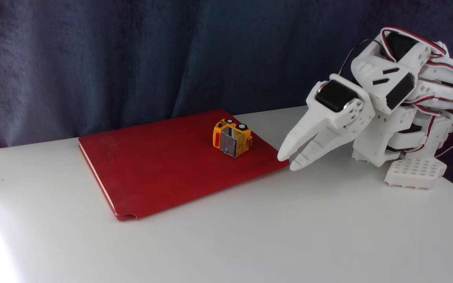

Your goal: Grasp a toy truck onto the red notebook.

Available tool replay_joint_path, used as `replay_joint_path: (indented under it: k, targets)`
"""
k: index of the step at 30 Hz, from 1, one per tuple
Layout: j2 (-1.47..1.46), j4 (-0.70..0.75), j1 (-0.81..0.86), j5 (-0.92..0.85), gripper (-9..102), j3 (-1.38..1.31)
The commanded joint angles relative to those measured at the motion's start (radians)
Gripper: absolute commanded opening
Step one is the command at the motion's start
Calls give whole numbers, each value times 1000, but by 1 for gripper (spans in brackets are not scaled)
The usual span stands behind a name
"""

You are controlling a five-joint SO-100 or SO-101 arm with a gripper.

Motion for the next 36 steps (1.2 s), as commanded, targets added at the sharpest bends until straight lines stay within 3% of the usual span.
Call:
replay_joint_path:
  k: [1,11,36]
  targets:
    - [18,-34,3,-2,8,9]
    - [18,-38,-2,-12,0,18]
    - [18,-38,6,-11,0,18]
